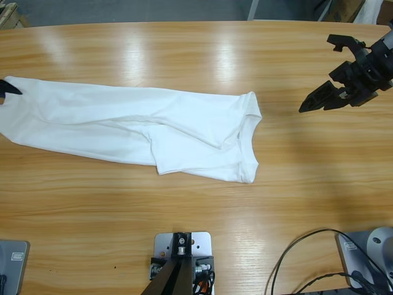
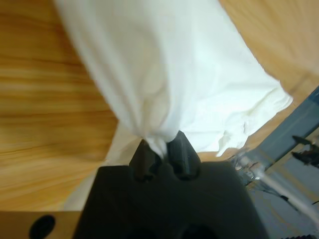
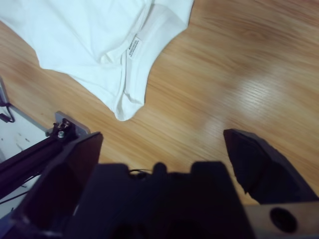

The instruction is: Fold clothes

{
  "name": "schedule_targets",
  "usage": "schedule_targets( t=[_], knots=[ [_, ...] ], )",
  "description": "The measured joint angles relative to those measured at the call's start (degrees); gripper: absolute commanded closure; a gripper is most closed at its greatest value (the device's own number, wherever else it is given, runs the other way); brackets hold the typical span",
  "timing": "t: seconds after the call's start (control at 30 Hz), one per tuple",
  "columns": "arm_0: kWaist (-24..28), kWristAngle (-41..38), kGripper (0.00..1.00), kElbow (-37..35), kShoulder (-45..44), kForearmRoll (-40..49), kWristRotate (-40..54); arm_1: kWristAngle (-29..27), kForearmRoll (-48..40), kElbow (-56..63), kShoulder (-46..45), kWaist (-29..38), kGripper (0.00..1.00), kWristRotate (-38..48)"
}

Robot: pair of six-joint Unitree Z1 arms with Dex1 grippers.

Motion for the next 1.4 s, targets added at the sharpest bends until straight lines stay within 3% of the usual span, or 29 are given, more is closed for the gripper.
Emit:
schedule_targets(
  t=[0.67,1.0,1.4],
  knots=[
    [-21.8,-3.4,1.0,-6.1,-8.0,5.1,-4.4,0.1,0.0,0.0,0.0,0.1,0.0,1.1],
    [-28.3,-4.8,1.0,-7.7,-10.1,6.8,-6.9,0.1,0.0,0.0,0.0,0.2,0.0,1.2],
    [-38.2,-5.6,1.0,-15.0,-9.6,8.4,-10.8,0.1,0.0,0.2,0.0,0.2,0.0,1.5]
  ],
)
